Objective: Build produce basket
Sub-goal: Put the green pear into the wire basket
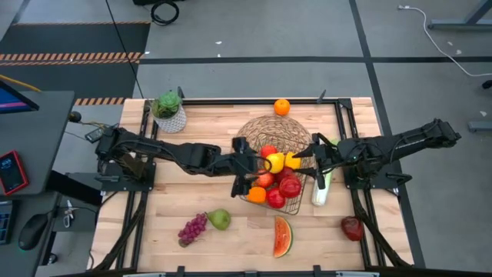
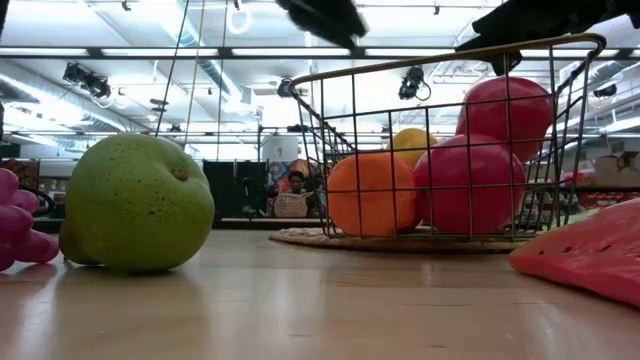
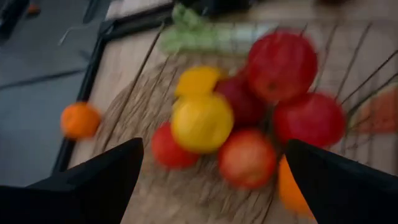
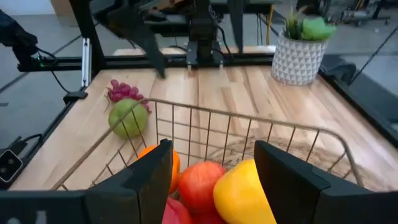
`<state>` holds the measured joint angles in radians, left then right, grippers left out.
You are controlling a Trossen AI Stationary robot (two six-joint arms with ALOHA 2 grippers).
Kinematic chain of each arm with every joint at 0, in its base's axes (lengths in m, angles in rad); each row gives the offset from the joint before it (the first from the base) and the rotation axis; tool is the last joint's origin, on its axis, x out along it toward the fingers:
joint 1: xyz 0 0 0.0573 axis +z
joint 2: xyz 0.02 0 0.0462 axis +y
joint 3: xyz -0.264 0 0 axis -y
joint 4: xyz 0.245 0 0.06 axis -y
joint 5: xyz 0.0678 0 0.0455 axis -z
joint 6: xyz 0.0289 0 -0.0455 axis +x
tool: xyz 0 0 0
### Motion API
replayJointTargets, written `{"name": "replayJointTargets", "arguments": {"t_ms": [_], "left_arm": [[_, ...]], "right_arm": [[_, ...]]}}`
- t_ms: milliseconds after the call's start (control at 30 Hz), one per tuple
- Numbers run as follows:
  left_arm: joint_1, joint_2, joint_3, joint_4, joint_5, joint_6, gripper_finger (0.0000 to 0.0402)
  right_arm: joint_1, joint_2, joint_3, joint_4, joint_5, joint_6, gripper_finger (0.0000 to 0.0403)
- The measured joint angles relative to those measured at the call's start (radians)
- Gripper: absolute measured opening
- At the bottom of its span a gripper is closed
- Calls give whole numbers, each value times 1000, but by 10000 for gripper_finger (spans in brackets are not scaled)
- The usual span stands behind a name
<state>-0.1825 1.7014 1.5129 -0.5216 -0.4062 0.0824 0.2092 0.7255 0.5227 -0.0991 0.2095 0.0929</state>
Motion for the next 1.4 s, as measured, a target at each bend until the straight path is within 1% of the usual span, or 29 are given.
{"name": "replayJointTargets", "arguments": {"t_ms": [133, 367, 433, 500, 567, 667, 767, 867, 1000, 1067, 1133, 1200, 1267, 1367, 1400], "left_arm": [[-1, -39, 0, -110, -67, -83, 400], [-14, -73, 0, -187, -72, -184, 400], [-21, -78, -1, -219, -73, -222, 400], [-30, -79, 0, -249, -84, -245, 400], [-42, -80, -1, -271, -114, -252, 400], [-64, -97, -2, -289, -195, -246, 400], [-79, -129, -3, -297, -247, -246, 400], [-93, -171, -55, -288, -292, -246, 400], [-96, -249, -186, -228, -309, -272, 400], [-96, -290, -252, -201, -301, -314, 400], [-97, -322, -295, -188, -269, -393, 400], [-97, -359, -334, -210, -191, -486, 400], [-97, -370, -356, -214, -83, -561, 400], [-122, -374, -395, -259, 30, -632, 400], [-130, -371, -404, -252, 59, -645, 400]], "right_arm": [[0, 5, 0, -7, 0, 5, 231], [-15, 29, -1, -8, 4, 15, 231], [-31, 37, 0, -1, 29, 15, 231], [-51, 47, 0, -6, 80, 17, 231], [-80, 65, 0, 2, 111, 16, 231], [-135, 97, 0, 7, 111, 17, 231], [-181, 138, 1, 7, 111, 16, 231], [-219, 189, 42, -31, 118, 9, 231], [-252, 251, 120, -87, 134, -34, 231], [-259, 273, 154, -96, 130, -55, 231], [-266, 272, 178, -117, 130, -71, 231], [-273, 270, 194, -119, 130, -91, 231], [-284, 252, 197, -119, 130, -118, 231], [-305, 233, 201, -107, 130, -151, 231], [-315, 224, 200, -118, 129, -154, 231]]}}
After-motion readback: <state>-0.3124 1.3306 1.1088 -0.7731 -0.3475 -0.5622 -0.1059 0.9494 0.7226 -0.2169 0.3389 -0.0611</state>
